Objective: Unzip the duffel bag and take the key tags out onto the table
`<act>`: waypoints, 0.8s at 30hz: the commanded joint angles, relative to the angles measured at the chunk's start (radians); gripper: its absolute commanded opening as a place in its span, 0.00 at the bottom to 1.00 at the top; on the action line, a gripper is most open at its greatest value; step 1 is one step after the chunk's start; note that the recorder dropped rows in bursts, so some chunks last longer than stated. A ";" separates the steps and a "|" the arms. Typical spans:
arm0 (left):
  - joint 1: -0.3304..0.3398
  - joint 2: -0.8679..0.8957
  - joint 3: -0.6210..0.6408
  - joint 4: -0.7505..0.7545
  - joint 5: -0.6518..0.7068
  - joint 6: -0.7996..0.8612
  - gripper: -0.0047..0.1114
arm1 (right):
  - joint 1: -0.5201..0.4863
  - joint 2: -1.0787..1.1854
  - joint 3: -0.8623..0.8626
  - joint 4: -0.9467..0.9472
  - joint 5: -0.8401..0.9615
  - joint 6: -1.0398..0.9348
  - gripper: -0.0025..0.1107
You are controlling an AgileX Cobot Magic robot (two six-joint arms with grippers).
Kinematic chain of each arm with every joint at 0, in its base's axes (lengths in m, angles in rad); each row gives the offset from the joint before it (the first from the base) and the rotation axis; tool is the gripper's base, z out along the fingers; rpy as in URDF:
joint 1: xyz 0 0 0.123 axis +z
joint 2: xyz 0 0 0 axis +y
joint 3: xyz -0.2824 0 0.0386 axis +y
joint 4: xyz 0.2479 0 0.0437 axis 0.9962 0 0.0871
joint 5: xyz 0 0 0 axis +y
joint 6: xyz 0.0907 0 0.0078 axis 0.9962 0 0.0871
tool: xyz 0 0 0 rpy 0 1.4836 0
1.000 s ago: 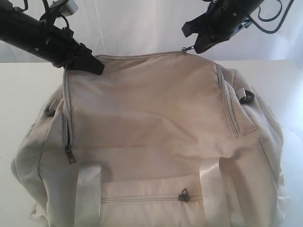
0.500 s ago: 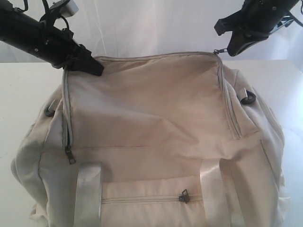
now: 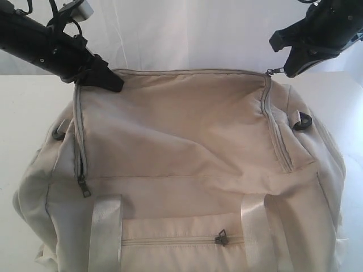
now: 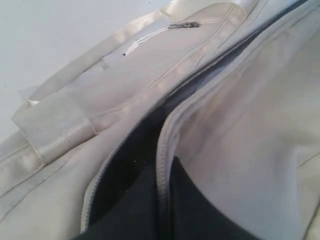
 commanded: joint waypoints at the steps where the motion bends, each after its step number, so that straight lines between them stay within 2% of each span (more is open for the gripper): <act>1: 0.008 -0.016 -0.003 0.018 0.007 -0.001 0.13 | -0.020 -0.032 0.036 -0.026 -0.033 0.005 0.02; 3: 0.006 -0.016 -0.003 0.018 0.021 0.020 0.30 | -0.020 -0.032 0.052 -0.003 -0.054 0.005 0.02; 4: 0.006 -0.016 -0.003 0.010 0.026 0.053 0.50 | -0.020 -0.030 0.071 0.035 -0.087 -0.005 0.02; 6: -0.005 -0.016 -0.008 -0.061 -0.013 0.140 0.72 | -0.020 -0.026 0.091 0.054 -0.140 -0.005 0.02; 7: -0.015 -0.016 -0.024 -0.073 -0.013 0.159 0.74 | -0.020 -0.026 0.093 0.055 -0.150 -0.005 0.02; 9: -0.062 -0.016 -0.102 -0.045 -0.032 0.148 0.69 | -0.020 -0.024 0.093 0.055 -0.179 -0.005 0.02; 11: -0.164 0.000 -0.226 0.082 -0.055 0.103 0.64 | -0.020 -0.024 0.093 0.055 -0.201 -0.005 0.02; 13: -0.268 0.069 -0.339 0.246 -0.019 0.005 0.64 | -0.020 -0.024 0.093 0.055 -0.204 -0.005 0.02; 14: -0.326 0.122 -0.414 0.284 0.002 -0.045 0.64 | -0.020 -0.024 0.093 0.055 -0.198 -0.005 0.02; 16: -0.388 0.199 -0.504 0.284 -0.011 -0.063 0.64 | -0.020 -0.024 0.093 0.055 -0.180 -0.005 0.02; 19: -0.452 0.277 -0.593 0.289 -0.083 -0.065 0.64 | -0.020 -0.024 0.093 0.055 -0.171 -0.005 0.02; 24: -0.477 0.341 -0.629 0.299 -0.133 -0.065 0.61 | -0.020 -0.024 0.093 0.059 -0.165 -0.005 0.02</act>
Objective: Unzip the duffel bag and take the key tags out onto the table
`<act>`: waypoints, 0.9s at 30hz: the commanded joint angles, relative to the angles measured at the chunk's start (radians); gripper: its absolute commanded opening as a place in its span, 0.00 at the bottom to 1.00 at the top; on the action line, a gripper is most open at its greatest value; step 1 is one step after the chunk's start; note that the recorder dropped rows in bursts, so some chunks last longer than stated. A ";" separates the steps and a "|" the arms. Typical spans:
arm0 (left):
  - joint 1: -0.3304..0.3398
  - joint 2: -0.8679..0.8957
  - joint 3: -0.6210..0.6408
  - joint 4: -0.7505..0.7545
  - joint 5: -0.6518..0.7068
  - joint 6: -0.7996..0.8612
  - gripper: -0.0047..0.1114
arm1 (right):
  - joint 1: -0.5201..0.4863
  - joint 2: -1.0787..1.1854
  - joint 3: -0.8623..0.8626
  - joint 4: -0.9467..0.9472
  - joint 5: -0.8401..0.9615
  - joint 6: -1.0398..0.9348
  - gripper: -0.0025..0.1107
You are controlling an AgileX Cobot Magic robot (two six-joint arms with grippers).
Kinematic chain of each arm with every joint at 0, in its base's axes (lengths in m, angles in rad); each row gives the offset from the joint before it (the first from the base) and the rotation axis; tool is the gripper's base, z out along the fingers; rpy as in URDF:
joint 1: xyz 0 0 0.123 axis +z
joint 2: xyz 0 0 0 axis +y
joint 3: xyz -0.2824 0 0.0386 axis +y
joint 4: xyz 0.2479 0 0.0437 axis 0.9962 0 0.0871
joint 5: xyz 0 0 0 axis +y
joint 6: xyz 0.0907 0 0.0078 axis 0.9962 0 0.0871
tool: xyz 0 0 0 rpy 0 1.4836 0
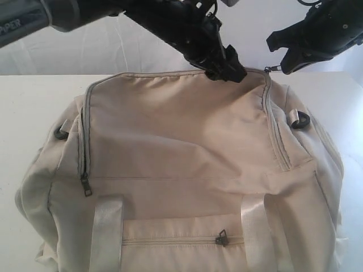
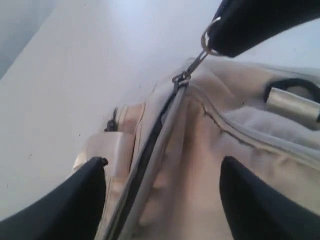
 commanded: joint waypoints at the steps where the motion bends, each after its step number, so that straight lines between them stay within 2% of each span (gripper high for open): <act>1: -0.014 0.047 -0.026 -0.010 -0.035 -0.023 0.61 | -0.010 -0.009 0.004 -0.003 0.010 -0.005 0.02; 3: -0.014 0.053 -0.026 -0.010 -0.030 -0.042 0.59 | -0.010 -0.009 0.004 -0.003 0.010 -0.005 0.02; 6: -0.014 0.053 -0.026 -0.071 -0.033 -0.042 0.47 | -0.010 -0.009 0.015 -0.003 -0.004 -0.005 0.02; 9: -0.014 0.050 -0.026 -0.094 -0.038 -0.040 0.46 | -0.010 -0.009 0.048 0.002 -0.026 -0.005 0.02; 10: -0.014 0.050 -0.026 -0.092 -0.038 -0.040 0.43 | -0.010 -0.009 0.057 0.011 -0.030 -0.005 0.02; 11: -0.014 0.050 -0.026 -0.092 -0.040 -0.040 0.37 | -0.010 -0.009 0.063 0.016 -0.036 -0.007 0.02; 12: -0.014 0.050 -0.026 -0.092 -0.043 -0.040 0.24 | -0.010 -0.009 0.062 0.031 -0.032 -0.014 0.02; 14: -0.014 0.050 -0.026 -0.075 -0.048 -0.040 0.04 | -0.010 -0.009 0.062 0.043 -0.030 -0.021 0.02; 20: 0.011 0.050 -0.026 0.005 -0.003 -0.089 0.04 | -0.010 -0.009 0.062 0.051 -0.017 -0.023 0.02; 27: 0.055 0.042 -0.026 -0.009 0.030 -0.112 0.04 | -0.010 -0.009 0.062 0.061 0.010 -0.025 0.02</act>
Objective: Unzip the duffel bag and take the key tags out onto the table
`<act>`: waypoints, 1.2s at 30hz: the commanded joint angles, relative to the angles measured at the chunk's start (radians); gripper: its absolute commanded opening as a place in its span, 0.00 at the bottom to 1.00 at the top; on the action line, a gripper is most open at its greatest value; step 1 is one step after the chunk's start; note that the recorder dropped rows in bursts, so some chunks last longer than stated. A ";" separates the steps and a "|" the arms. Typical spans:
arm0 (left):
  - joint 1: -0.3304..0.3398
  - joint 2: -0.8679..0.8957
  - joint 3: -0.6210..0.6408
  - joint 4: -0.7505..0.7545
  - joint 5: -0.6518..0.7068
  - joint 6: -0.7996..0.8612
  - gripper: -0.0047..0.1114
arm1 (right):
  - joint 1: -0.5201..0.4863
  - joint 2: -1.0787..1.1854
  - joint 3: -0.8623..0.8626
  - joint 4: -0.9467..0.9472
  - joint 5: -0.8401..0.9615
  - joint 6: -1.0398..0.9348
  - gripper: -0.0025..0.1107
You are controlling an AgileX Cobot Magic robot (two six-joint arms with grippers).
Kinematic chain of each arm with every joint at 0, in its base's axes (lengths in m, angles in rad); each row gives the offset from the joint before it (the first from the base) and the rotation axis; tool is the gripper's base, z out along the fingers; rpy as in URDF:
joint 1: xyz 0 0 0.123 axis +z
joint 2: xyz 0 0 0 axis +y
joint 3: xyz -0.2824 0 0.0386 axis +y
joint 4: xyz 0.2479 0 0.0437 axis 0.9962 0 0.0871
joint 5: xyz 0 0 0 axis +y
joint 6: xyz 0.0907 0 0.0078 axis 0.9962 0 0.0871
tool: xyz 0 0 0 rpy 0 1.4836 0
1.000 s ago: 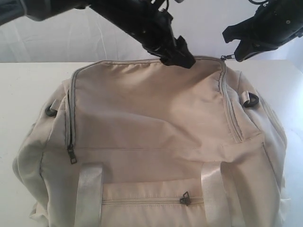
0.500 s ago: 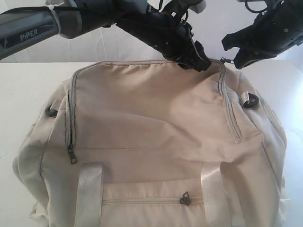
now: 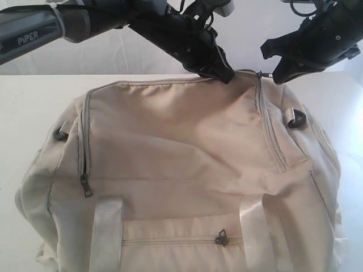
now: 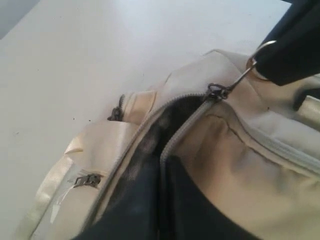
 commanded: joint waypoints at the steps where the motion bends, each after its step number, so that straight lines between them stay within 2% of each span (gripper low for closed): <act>1: 0.032 -0.018 -0.004 0.006 0.035 -0.022 0.04 | -0.010 -0.009 0.005 -0.010 0.038 -0.009 0.02; 12: 0.035 -0.018 -0.004 0.004 0.047 -0.022 0.04 | -0.010 -0.024 0.050 0.033 0.107 -0.040 0.02; 23: 0.035 -0.018 -0.004 0.011 0.041 -0.019 0.04 | 0.029 -0.096 0.112 0.048 0.122 -0.047 0.02; 36: 0.035 -0.018 -0.004 0.018 0.027 -0.019 0.04 | 0.031 -0.214 0.199 0.044 0.155 -0.063 0.02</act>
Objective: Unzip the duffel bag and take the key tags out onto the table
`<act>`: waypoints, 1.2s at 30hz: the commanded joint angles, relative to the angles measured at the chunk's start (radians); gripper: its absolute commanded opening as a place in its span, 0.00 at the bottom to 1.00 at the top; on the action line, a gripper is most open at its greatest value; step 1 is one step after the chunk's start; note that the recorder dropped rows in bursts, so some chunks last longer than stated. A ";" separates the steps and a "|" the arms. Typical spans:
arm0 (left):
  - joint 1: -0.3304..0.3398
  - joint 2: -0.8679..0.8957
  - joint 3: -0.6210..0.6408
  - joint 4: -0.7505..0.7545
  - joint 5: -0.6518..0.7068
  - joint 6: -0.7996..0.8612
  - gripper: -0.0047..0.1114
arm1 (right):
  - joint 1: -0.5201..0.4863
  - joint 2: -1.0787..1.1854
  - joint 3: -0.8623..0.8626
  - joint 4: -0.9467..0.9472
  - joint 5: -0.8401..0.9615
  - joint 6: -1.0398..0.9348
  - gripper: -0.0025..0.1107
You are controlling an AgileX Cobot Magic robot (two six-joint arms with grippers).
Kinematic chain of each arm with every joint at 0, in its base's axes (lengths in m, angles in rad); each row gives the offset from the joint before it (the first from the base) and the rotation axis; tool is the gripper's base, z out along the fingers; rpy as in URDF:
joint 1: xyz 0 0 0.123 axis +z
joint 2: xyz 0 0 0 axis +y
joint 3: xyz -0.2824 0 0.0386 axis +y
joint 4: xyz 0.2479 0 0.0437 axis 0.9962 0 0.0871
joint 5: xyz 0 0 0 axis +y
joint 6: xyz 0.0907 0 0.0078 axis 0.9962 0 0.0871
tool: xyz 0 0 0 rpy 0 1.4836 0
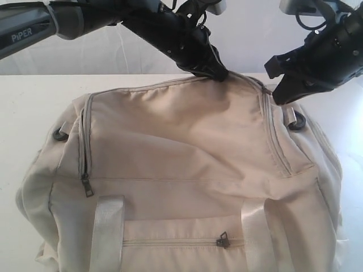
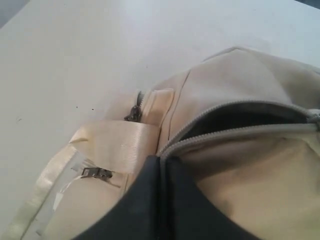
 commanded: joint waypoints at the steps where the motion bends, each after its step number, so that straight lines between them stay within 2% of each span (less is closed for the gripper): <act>1: 0.012 -0.014 -0.004 0.022 -0.008 -0.004 0.04 | 0.002 -0.061 0.046 -0.011 0.059 -0.016 0.02; 15: 0.045 -0.013 -0.004 0.025 -0.006 -0.040 0.04 | 0.002 -0.215 0.155 -0.030 0.094 -0.009 0.02; 36: 0.045 -0.013 -0.004 0.036 0.009 -0.040 0.04 | 0.002 -0.457 0.388 -0.057 0.157 0.018 0.02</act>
